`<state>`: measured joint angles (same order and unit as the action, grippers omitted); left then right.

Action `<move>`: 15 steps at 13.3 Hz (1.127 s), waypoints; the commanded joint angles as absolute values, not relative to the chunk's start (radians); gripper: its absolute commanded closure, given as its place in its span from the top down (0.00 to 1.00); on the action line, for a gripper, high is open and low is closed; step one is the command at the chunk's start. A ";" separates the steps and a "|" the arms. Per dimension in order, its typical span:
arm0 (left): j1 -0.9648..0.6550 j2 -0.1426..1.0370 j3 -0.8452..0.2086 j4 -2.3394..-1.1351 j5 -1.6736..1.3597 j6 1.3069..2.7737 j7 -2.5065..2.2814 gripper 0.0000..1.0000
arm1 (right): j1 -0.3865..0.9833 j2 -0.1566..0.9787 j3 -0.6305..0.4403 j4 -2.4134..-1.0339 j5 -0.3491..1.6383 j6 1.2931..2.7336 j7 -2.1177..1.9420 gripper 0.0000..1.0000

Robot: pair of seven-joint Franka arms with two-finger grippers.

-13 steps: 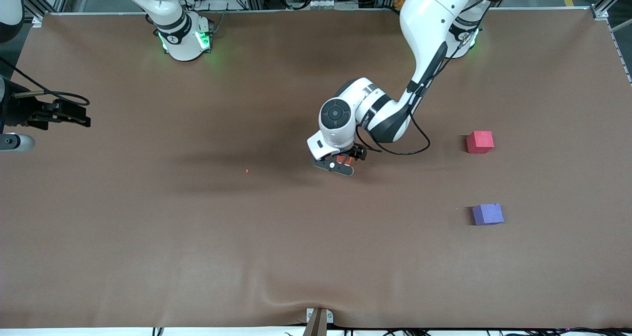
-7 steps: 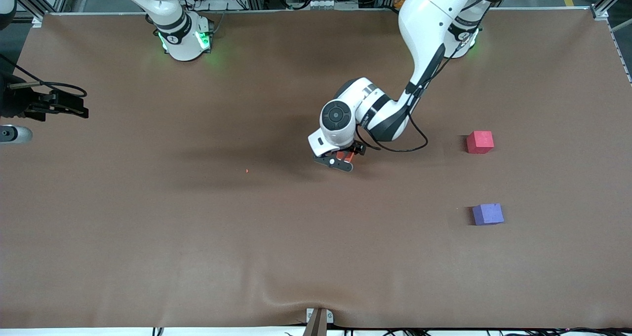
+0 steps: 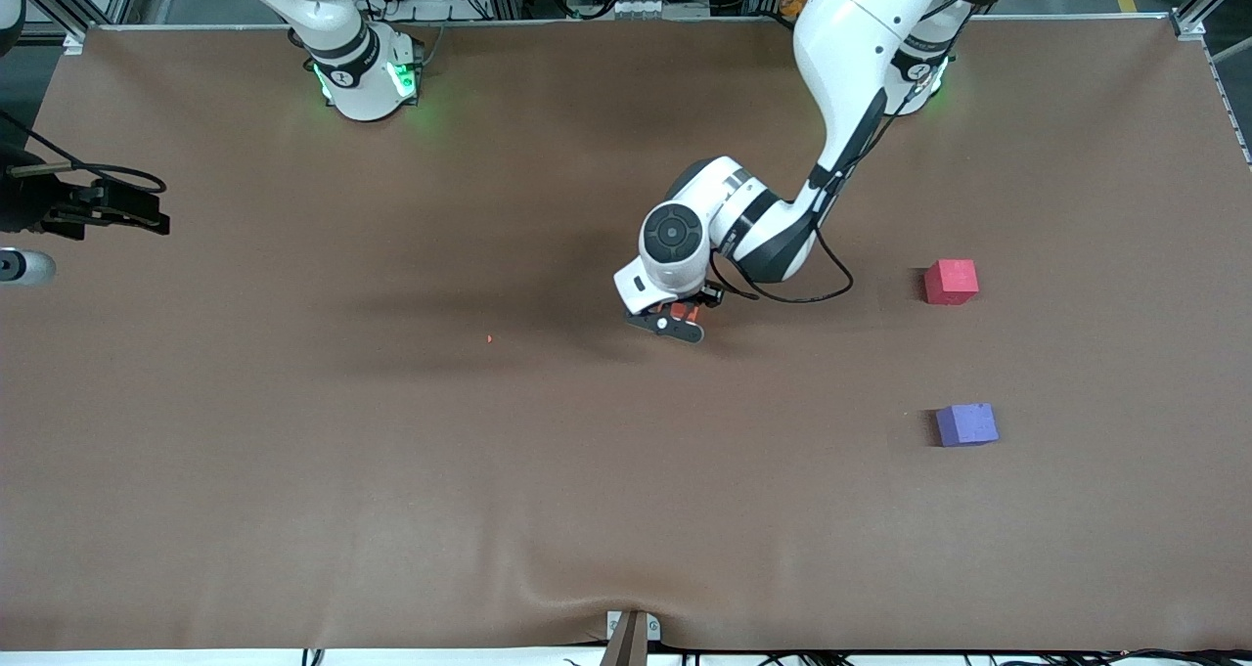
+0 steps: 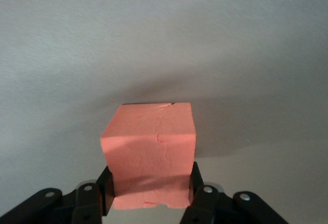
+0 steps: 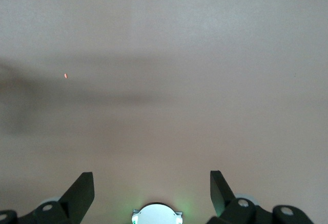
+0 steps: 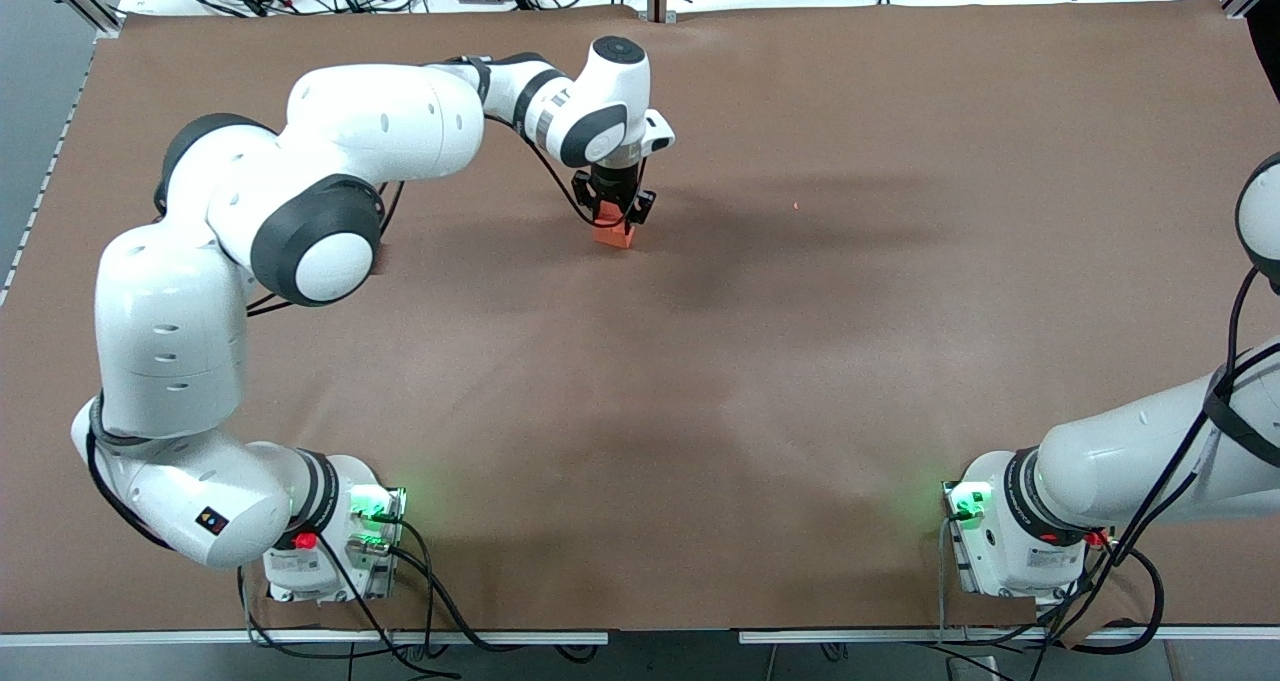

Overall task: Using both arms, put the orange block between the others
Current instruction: 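Carry the orange cube with the left gripper between the pink and blue cubes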

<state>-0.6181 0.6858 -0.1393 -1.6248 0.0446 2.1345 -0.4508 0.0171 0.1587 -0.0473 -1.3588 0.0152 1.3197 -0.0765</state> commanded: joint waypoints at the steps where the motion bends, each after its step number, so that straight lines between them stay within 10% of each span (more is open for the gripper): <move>1: -0.505 0.626 -0.143 -1.640 0.041 2.117 -0.417 0.00 | 0.015 0.147 -0.046 -1.355 0.000 1.307 -0.084 1.00; 7: -0.207 0.459 -0.146 -1.657 0.044 1.838 -0.365 0.00 | 0.015 0.166 -0.044 -1.356 0.006 1.348 -0.086 1.00; 15: 0.136 0.408 -0.152 -1.853 0.044 2.012 -0.170 0.00 | 0.009 0.173 -0.046 -1.364 0.017 1.387 -0.077 1.00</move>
